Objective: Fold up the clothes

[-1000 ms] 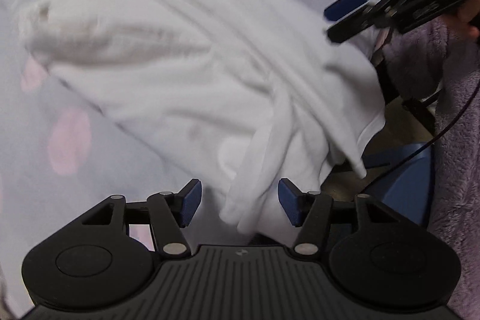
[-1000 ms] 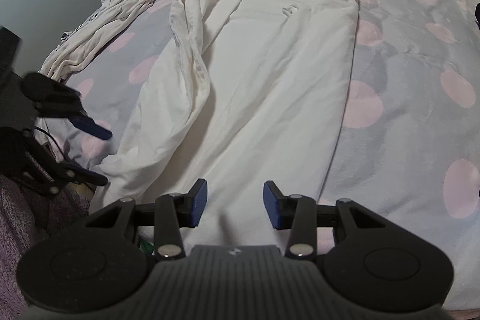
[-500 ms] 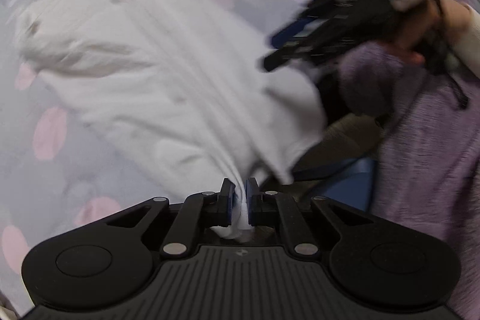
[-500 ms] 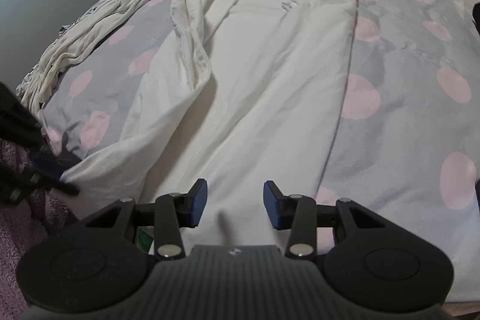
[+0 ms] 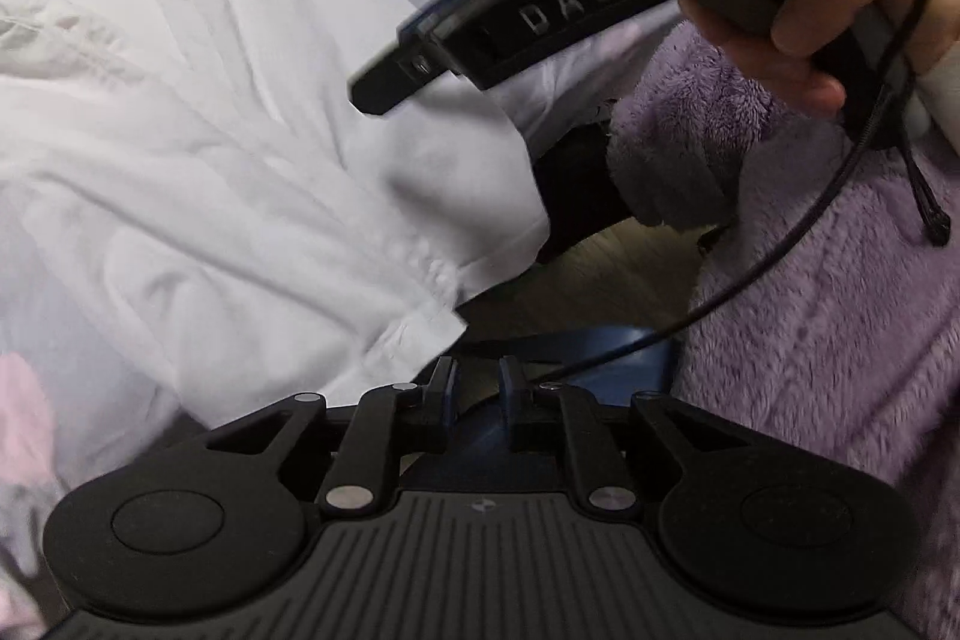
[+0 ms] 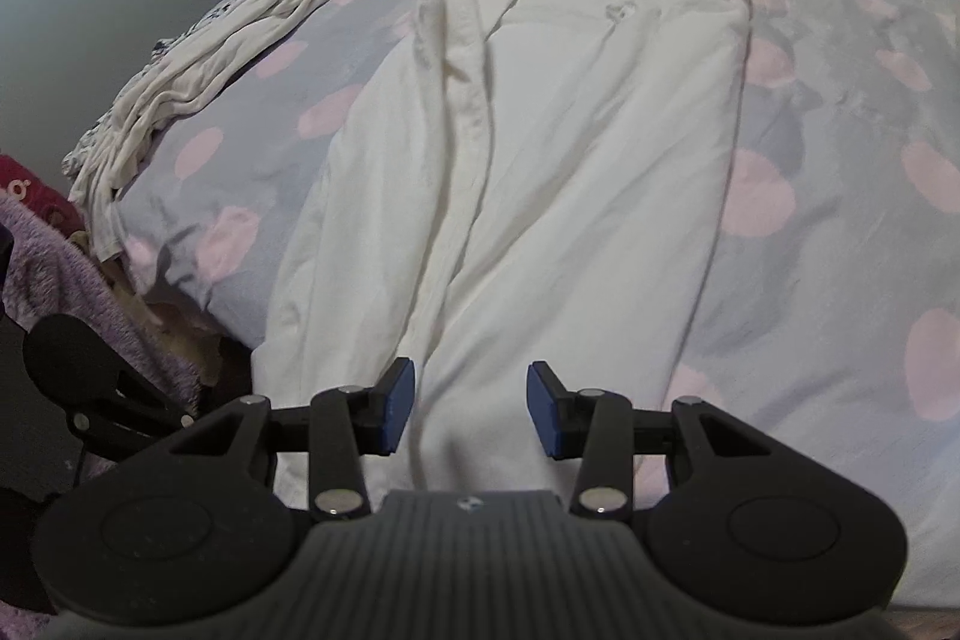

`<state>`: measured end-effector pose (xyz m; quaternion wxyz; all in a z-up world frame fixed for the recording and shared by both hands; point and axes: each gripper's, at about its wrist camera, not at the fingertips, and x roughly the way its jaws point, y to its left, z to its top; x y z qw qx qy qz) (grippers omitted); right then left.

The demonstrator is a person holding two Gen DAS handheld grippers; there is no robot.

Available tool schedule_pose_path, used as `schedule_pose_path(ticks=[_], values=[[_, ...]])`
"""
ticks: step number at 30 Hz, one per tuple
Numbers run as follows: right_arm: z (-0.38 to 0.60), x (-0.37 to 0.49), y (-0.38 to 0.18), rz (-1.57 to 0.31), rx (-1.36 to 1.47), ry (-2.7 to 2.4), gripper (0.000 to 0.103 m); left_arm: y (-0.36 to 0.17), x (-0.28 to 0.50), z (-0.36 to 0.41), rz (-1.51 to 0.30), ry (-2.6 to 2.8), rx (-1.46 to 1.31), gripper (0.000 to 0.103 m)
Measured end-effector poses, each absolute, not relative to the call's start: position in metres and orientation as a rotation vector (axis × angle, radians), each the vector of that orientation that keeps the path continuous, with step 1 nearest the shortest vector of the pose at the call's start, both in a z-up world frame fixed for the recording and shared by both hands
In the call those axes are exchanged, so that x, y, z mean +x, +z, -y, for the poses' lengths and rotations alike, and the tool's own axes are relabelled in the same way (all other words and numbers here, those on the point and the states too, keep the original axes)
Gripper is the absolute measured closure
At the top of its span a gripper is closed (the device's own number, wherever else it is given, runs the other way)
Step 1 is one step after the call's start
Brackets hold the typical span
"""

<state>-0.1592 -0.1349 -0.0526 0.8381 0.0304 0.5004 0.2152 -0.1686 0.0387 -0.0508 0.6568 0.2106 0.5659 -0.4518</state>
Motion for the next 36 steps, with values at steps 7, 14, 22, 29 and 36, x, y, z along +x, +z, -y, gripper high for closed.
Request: schedule_pose_path(ticks=[7, 14, 22, 29, 36], values=[[0.119, -0.166, -0.069, -1.138, 0.121, 0.555, 0.049, -0.045, -0.149, -0.073, -1.214, -0.847, 0.509, 0.067], [0.101, -0.167, -0.094, -1.254, 0.137, 0.592, 0.049, -0.081, -0.155, -0.064, -1.23, -0.827, 0.692, 0.058], [0.082, -0.168, -0.105, -1.308, 0.086, 0.596, 0.086, -0.117, -0.161, -0.051, -1.165, -0.819, 0.809, 0.09], [0.096, -0.164, -0.087, -1.325, 0.305, 0.663, 0.096, -0.082, -0.165, -0.061, -1.206, -0.806, 0.748, 0.1], [0.076, -0.166, -0.092, -1.36, 0.359, 0.711, 0.097, -0.062, -0.171, -0.068, -1.264, -0.802, 0.788, 0.1]])
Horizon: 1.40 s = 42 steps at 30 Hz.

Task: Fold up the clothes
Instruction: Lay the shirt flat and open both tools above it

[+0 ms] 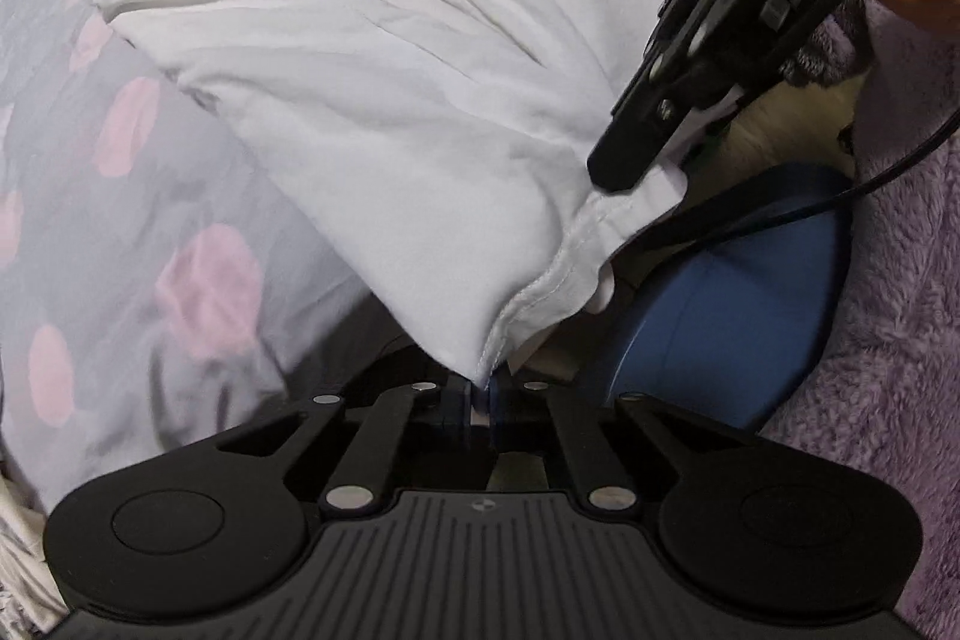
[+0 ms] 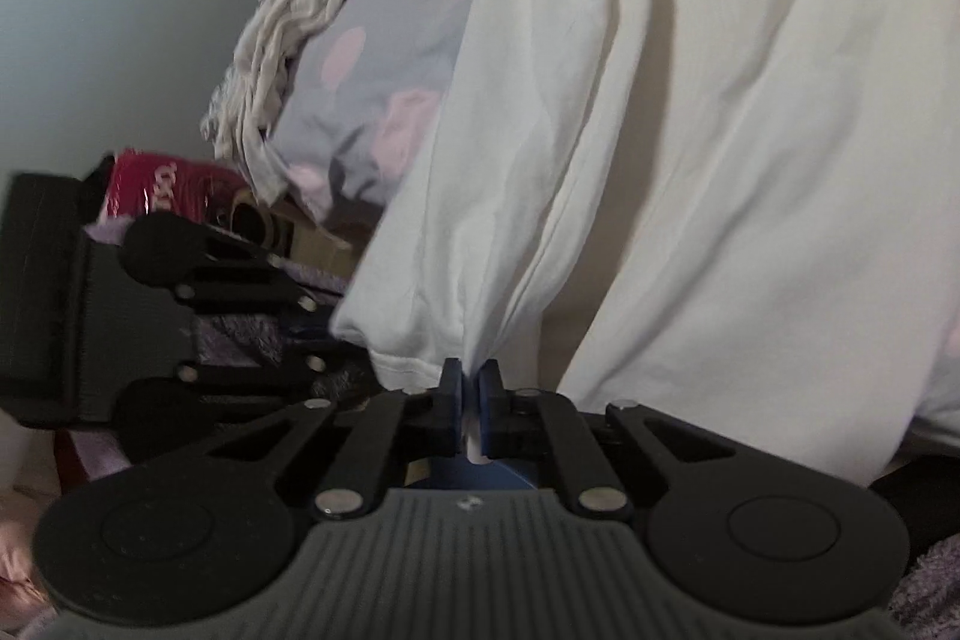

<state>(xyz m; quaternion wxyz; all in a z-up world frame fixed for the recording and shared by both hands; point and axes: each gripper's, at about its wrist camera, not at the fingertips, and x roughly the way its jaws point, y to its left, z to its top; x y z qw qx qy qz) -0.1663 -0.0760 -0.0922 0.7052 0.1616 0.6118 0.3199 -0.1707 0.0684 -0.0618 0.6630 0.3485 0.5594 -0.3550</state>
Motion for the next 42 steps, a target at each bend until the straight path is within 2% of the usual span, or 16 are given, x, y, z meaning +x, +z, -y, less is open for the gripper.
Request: schedule_pose_path(ticks=[6, 10, 11, 12, 13, 14, 15, 19, 21, 28, 37, 38, 39, 42], values=[[0.059, -0.165, -0.104, -1.385, 0.231, 0.695, 0.097, -0.052, -0.157, -0.084, -1.37, -0.823, 0.731, 0.099], [0.057, -0.164, -0.105, -1.378, 0.185, 0.693, 0.087, -0.03, -0.136, -0.095, -1.346, -0.803, 0.689, 0.099], [0.059, -0.165, -0.104, -1.37, 0.178, 0.695, 0.08, -0.022, -0.127, -0.098, -1.333, -0.789, 0.67, 0.098], [0.061, -0.165, -0.103, -1.362, 0.17, 0.697, 0.072, -0.015, -0.117, -0.098, -1.316, -0.773, 0.65, 0.096], [0.063, -0.166, -0.101, -1.352, 0.157, 0.694, 0.068, -0.01, -0.108, -0.096, -1.292, -0.756, 0.629, 0.094], [0.064, -0.166, -0.099, -1.341, 0.143, 0.688, 0.065, -0.01, -0.088, -0.094, -1.271, -0.741, 0.604, 0.089], [0.065, -0.166, -0.097, -1.329, 0.128, 0.683, 0.065, -0.004, -0.076, -0.091, -1.255, -0.726, 0.577, 0.082], [0.072, -0.168, -0.085, -1.292, 0.098, 0.67, 0.064, 0.009, -0.017, -0.073, -1.2, -0.638, 0.491, 0.071], [0.077, -0.169, -0.079, -1.267, 0.085, 0.657, 0.062, 0.011, 0.013, -0.062, -1.183, -0.574, 0.458, 0.06], [0.086, -0.168, -0.073, -1.207, 0.102, 0.652, 0.061, 0.01, 0.125, -0.036, -1.185, -0.431, 0.287, 0.06], [0.089, -0.148, -0.08, -1.21, 0.148, 0.659, 0.061, -0.025, 0.23, -0.021, -1.233, -0.319, 0.313, 0.059], [0.089, -0.145, -0.08, -1.213, 0.154, 0.663, 0.061, -0.033, 0.237, -0.019, -1.247, -0.309, 0.325, 0.067], [0.089, -0.142, -0.081, -1.217, 0.161, 0.668, 0.061, -0.041, 0.245, -0.017, -1.263, -0.299, 0.336, 0.085], [0.089, -0.133, -0.084, -1.227, 0.176, 0.679, 0.061, -0.061, 0.26, -0.014, -1.311, -0.296, 0.358, 0.095]])
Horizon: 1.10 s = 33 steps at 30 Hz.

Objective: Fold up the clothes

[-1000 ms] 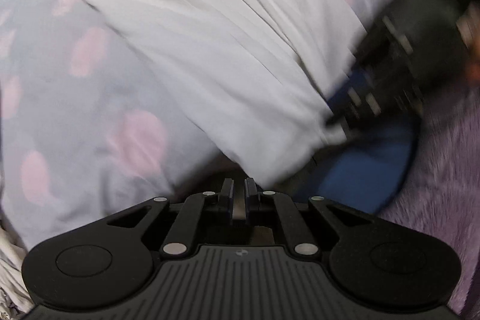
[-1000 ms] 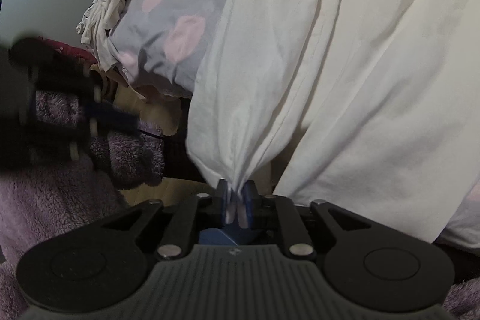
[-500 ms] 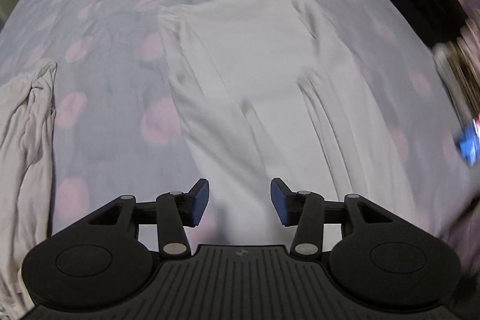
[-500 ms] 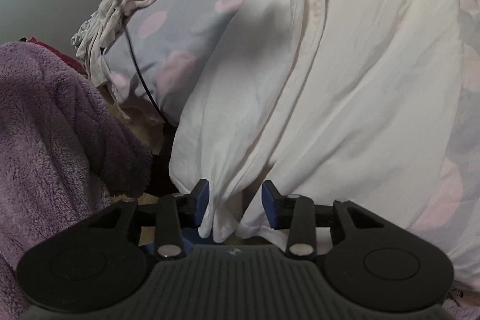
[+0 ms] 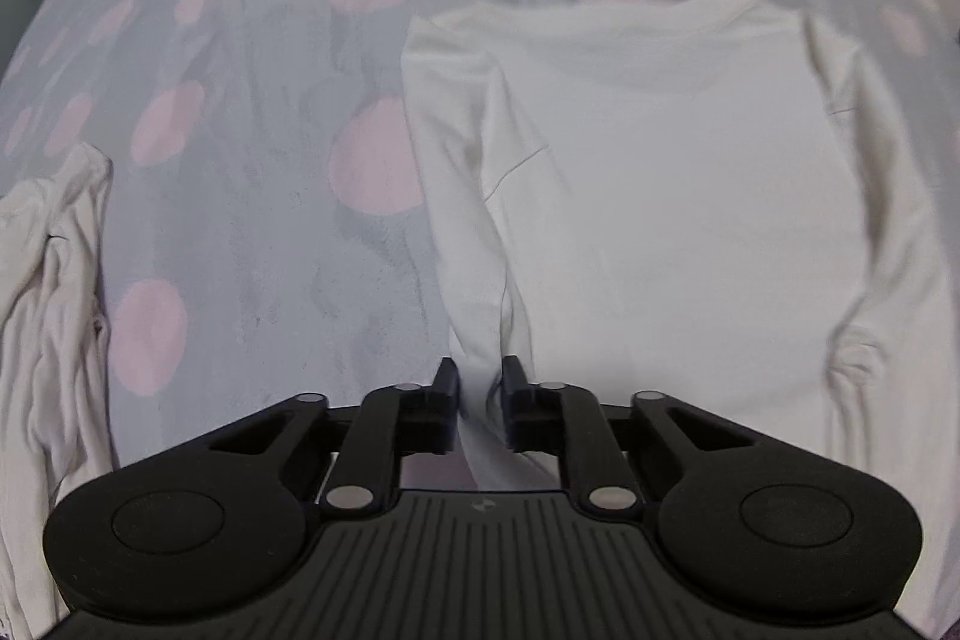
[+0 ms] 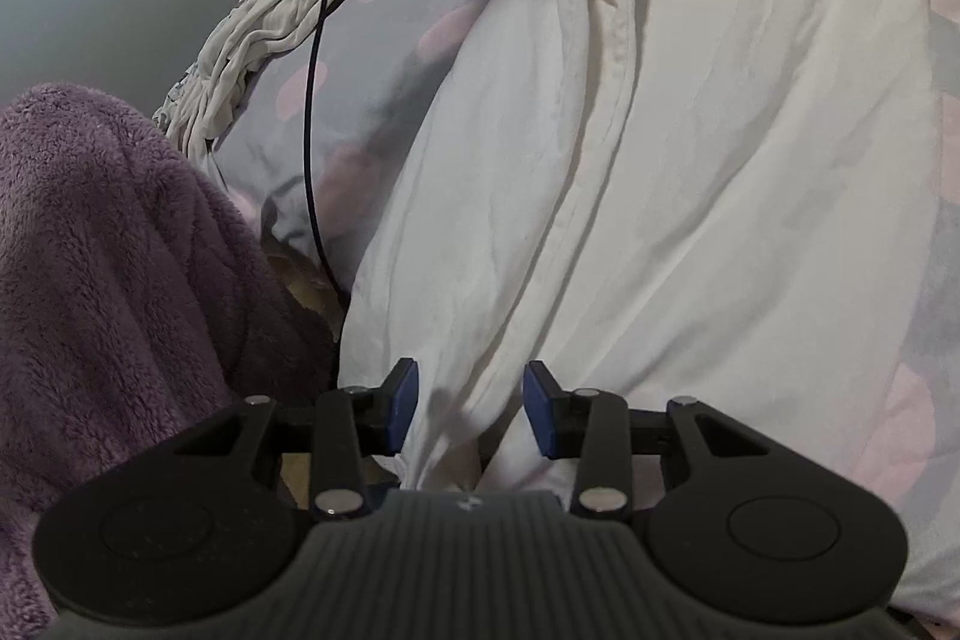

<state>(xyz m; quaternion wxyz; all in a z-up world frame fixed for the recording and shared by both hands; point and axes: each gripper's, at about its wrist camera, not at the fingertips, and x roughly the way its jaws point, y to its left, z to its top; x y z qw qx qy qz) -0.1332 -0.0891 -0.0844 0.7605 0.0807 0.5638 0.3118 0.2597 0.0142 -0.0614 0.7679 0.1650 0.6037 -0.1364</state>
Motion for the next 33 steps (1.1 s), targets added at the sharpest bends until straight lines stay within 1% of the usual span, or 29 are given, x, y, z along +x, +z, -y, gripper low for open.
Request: schedule_pose_path(ticks=[6, 10, 11, 12, 13, 15, 17, 19, 21, 24, 27, 33], values=[[0.088, -0.124, -0.093, -1.261, 0.171, 0.689, 0.061, -0.082, 0.275, -0.008, -1.373, -0.264, 0.369, 0.096], [0.09, -0.124, -0.095, -1.271, 0.173, 0.686, 0.061, -0.071, 0.268, -0.006, -1.363, -0.309, 0.433, 0.094], [0.09, -0.125, -0.095, -1.27, 0.172, 0.685, 0.061, -0.065, 0.264, -0.006, -1.353, -0.325, 0.445, 0.089], [0.09, -0.125, -0.095, -1.269, 0.171, 0.683, 0.061, -0.056, 0.26, -0.007, -1.332, -0.341, 0.453, 0.081], [0.09, -0.126, -0.095, -1.267, 0.171, 0.681, 0.061, -0.047, 0.253, -0.007, -1.299, -0.368, 0.467, 0.077], [0.091, -0.128, -0.095, -1.264, 0.17, 0.677, 0.061, -0.027, 0.24, -0.005, -1.226, -0.429, 0.506, 0.065], [0.09, -0.13, -0.095, -1.258, 0.17, 0.673, 0.061, -0.01, 0.222, -0.001, -1.153, -0.545, 0.571, 0.059], [0.089, -0.131, -0.095, -1.255, 0.169, 0.671, 0.061, 0.004, 0.201, 0.005, -1.081, -0.692, 0.645, 0.056], [0.089, -0.133, -0.095, -1.254, 0.166, 0.67, 0.061, 0.008, 0.181, 0.01, -1.038, -0.848, 0.726, 0.051], [0.087, -0.135, -0.096, -1.254, 0.163, 0.664, 0.061, 0.002, 0.159, 0.014, -0.999, -0.987, 0.857, 0.049], [0.086, -0.135, -0.097, -1.254, 0.166, 0.662, 0.061, -0.012, 0.154, 0.013, -1.018, -1.049, 0.97, 0.049], [0.084, -0.131, -0.098, -1.258, 0.168, 0.663, 0.061, -0.033, 0.17, 0.008, -1.049, -1.094, 1.039, 0.049]])
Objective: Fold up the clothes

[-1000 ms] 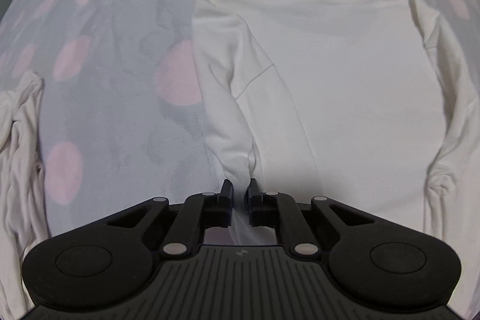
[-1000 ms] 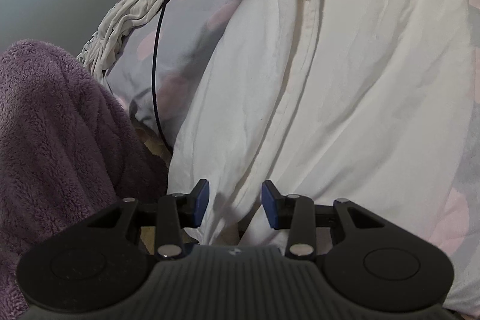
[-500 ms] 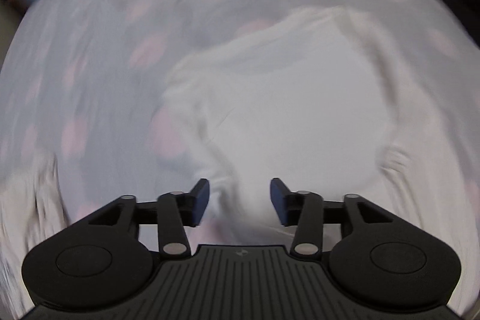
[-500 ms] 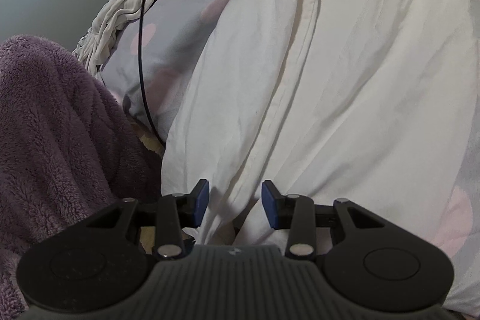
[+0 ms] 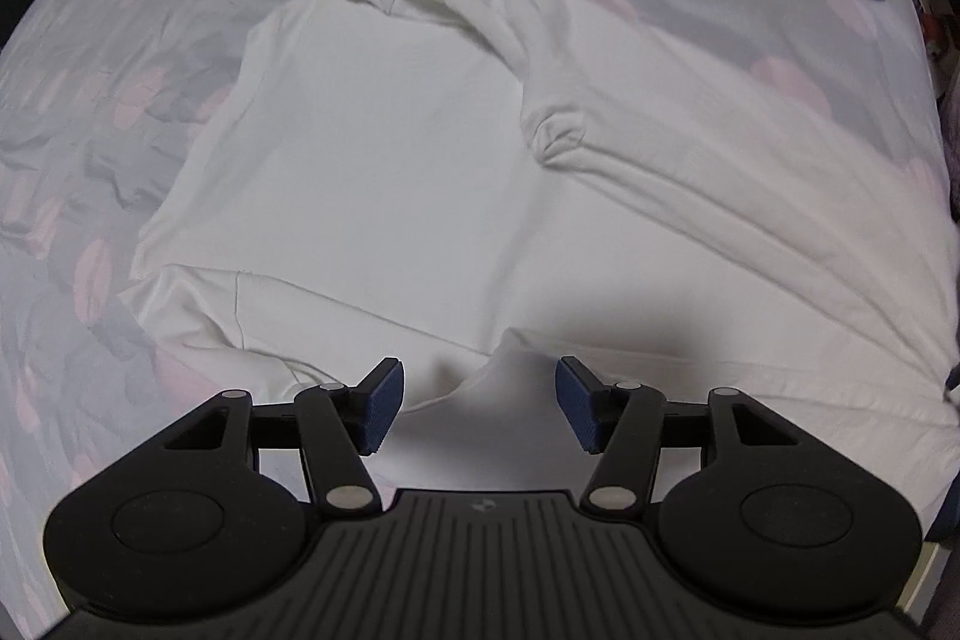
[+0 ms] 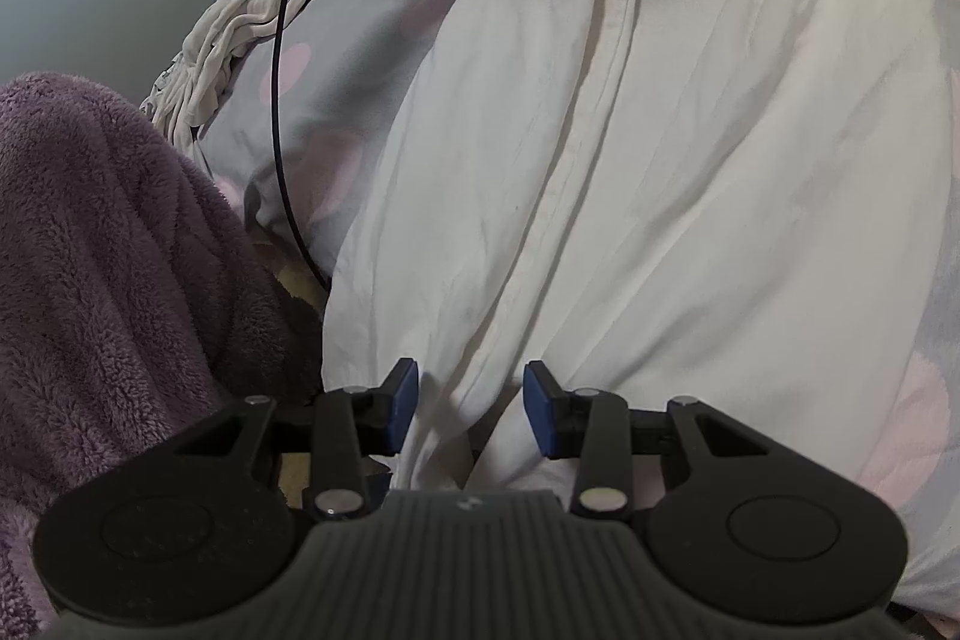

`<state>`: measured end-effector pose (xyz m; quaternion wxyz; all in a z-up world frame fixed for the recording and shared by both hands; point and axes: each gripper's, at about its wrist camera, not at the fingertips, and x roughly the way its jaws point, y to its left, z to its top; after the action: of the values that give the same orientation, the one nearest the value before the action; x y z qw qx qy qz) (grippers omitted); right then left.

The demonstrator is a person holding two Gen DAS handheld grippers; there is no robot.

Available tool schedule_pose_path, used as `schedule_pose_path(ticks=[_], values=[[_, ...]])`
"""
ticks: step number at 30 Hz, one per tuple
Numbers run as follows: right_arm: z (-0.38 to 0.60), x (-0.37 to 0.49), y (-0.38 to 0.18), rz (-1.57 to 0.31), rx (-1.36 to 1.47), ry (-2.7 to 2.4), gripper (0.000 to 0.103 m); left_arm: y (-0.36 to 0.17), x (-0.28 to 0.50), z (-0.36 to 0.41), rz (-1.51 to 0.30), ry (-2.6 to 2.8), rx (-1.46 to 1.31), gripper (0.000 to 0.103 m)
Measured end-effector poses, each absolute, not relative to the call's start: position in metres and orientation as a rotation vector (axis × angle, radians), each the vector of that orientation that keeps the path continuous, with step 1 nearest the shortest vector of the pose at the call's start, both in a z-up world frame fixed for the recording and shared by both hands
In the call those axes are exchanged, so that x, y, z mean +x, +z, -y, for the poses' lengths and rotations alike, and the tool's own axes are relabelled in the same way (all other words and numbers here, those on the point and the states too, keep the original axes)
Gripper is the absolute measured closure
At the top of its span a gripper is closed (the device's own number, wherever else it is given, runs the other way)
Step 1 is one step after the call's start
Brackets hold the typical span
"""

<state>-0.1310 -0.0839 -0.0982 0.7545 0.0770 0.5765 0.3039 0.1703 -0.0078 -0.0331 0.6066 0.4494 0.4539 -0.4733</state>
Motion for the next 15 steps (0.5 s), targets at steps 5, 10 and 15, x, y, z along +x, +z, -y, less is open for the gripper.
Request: schedule_pose_path(ticks=[5, 10, 15], values=[[0.084, -0.126, -0.101, -1.267, 0.173, 0.666, 0.061, -0.059, 0.176, 0.017, -1.115, -1.143, 1.055, 0.05], [0.087, -0.123, -0.106, -1.275, 0.201, 0.663, 0.061, -0.074, 0.179, 0.022, -1.218, -1.129, 0.979, 0.073], [0.092, -0.125, -0.107, -1.265, 0.235, 0.655, 0.061, -0.049, 0.172, 0.01, -1.16, -1.125, 0.897, 0.09]])
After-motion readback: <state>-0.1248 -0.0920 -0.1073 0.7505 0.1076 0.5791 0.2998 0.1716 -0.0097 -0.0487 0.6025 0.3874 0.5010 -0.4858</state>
